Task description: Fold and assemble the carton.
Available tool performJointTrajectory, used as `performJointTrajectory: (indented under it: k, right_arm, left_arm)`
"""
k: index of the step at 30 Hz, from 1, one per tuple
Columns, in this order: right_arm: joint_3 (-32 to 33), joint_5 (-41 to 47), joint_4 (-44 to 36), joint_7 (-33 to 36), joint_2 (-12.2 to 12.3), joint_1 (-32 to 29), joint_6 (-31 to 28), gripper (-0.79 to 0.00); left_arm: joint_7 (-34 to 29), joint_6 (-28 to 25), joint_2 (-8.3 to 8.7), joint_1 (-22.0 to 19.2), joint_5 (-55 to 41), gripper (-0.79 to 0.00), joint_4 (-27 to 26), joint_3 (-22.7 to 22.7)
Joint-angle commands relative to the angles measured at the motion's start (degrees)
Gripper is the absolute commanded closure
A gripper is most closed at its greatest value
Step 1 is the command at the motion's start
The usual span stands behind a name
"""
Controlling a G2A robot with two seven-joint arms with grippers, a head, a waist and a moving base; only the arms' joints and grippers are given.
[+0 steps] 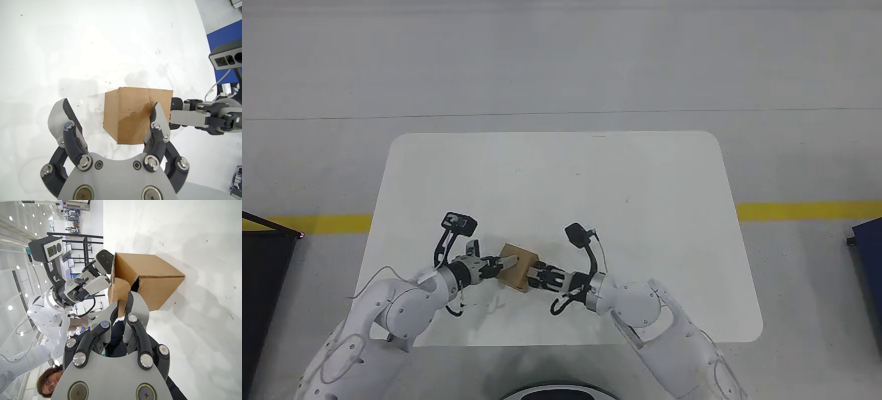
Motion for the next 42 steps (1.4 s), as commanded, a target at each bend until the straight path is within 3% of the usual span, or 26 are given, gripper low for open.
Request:
performJointTrajectory:
  k: [1, 7, 12, 26, 29, 31, 32, 42]
  right_arm:
    - [-0.46, 0.09, 0.34, 0.13, -0.07, 0.58, 0.19, -0.025]
    - [-1.86, -0.11, 0.97, -0.22, -0.29, 2.08, 1.24, -0.046]
    - [-2.53, -0.28, 1.36, -1.00, -0.41, 2.65, 2.58, -0.123]
    - [-3.62, -1.24, 1.25, -2.66, -0.50, 3.19, 5.39, -0.102]
    - [-3.78, -1.41, 1.19, -3.10, -0.52, 3.22, 5.95, -0.148]
    - [-3.94, -2.07, 0.97, -3.51, -0.50, 3.16, 6.83, -0.243]
    - [-4.06, -2.42, 0.74, -3.72, -0.50, 3.08, 7.26, -0.249]
    - [-4.76, -3.00, 0.55, -4.20, -0.58, 3.43, 9.02, -0.209]
  left_arm:
    - [0.00, -0.10, -0.04, -0.03, -0.04, -0.776, 0.01, 0.11]
    - [0.21, -0.44, -0.15, -0.09, -0.32, -0.779, 0.20, 0.18]
    - [0.22, -0.59, -0.20, -0.06, -0.59, -0.776, 0.37, 0.05]
    - [0.30, -0.99, -0.35, 0.06, -0.87, -0.782, 0.45, -0.08]
    - [0.30, -1.02, -0.38, 0.07, -0.84, -0.782, 0.48, -0.09]
    - [0.31, -1.04, -0.40, 0.08, -0.82, -0.779, 0.49, -0.09]
    - [0.31, -1.04, -0.41, 0.08, -0.81, -0.776, 0.50, -0.10]
    - [0.40, -1.19, -0.51, 0.14, -0.63, -0.779, 0.51, -0.10]
